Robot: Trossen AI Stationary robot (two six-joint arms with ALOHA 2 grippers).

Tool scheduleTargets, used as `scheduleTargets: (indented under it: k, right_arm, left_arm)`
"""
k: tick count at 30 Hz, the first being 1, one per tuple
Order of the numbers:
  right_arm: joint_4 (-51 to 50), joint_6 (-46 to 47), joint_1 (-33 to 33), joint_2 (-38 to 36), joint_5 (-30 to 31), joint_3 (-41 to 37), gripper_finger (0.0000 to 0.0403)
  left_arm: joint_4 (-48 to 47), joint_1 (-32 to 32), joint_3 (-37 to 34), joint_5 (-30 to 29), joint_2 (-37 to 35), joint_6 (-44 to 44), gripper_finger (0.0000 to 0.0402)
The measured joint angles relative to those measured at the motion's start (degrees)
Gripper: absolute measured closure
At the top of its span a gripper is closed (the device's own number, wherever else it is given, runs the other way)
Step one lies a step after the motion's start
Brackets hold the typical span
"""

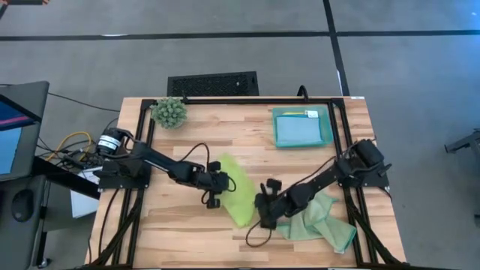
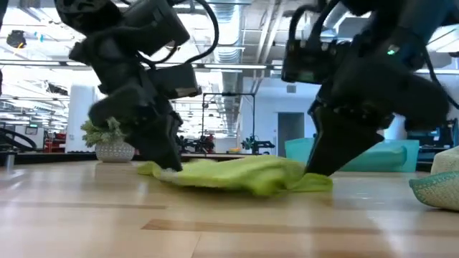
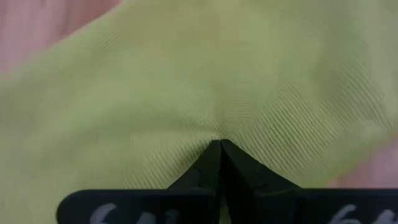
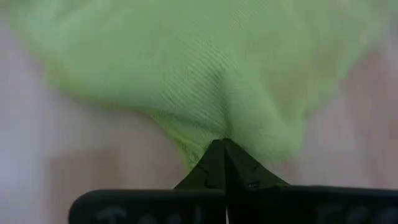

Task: Fold microfiber towels
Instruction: Fold the green microfiber cloth

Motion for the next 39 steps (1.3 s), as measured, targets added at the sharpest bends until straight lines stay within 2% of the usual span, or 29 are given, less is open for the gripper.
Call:
scheduleTargets:
  k: [6,11,15,18,19,21,26,32,35,39]
  right_arm:
    - [-16.04,-7.4,-5.38,-6.09,-0.41,-0.37,0.0395]
    - [-22.52,-14.48,-10.91,-11.83,-0.4,-1.04,0.0395]
    - [-18.36,-14.73,-12.38,-16.27,-1.2,-2.01,0.0395]
    - [-6.68,-14.54,-9.38,-17.19,-3.29,-4.49,0.0395]
    - [-5.45,-14.51,-8.07,-17.79,-3.26,-6.1,0.0395]
    - [4.14,-14.18,-5.59,-16.58,-3.51,-8.1,0.0395]
    - [17.1,-9.62,-1.94,-13.06,-2.99,-13.39,0.0395]
    - [15.38,-6.07,-1.14,-10.26,-1.54,-16.1,0.0395]
    - [16.22,-5.19,-2.96,-8.93,-1.29,-16.82,0.0395]
    - [11.76,-5.76,-5.33,-10.43,-1.47,-17.48,0.0395]
  left_arm:
    - [-7.27,-5.14,4.77,-2.92,-2.82,-3.68,0.0401]
    - [-13.1,-9.49,11.18,-7.74,-4.46,-1.46,0.0401]
    - [-20.59,-11.09,13.67,-14.48,-5.16,-0.47,0.0401]
    - [-29.45,-10.8,13.09,-16.99,-5.27,-1.44,0.0401]
    - [-30.03,-10.42,12.92,-17.42,-4.77,-1.72,0.0401]
    - [-30.38,-9.94,11.13,-18.37,-4.57,-1.85,0.0401]
    - [-28.82,-6.41,5.39,-16.84,-3.8,-1.56,0.0401]
    - [-23.32,-4.2,2.28,-11.39,-3.28,-3.99,0.0402]
    - [-22.21,-5.39,2.04,-9.27,-3.7,-6.22,0.0402]
    - [-20.27,-7.63,2.17,-4.72,-3.68,-8.03,0.0402]
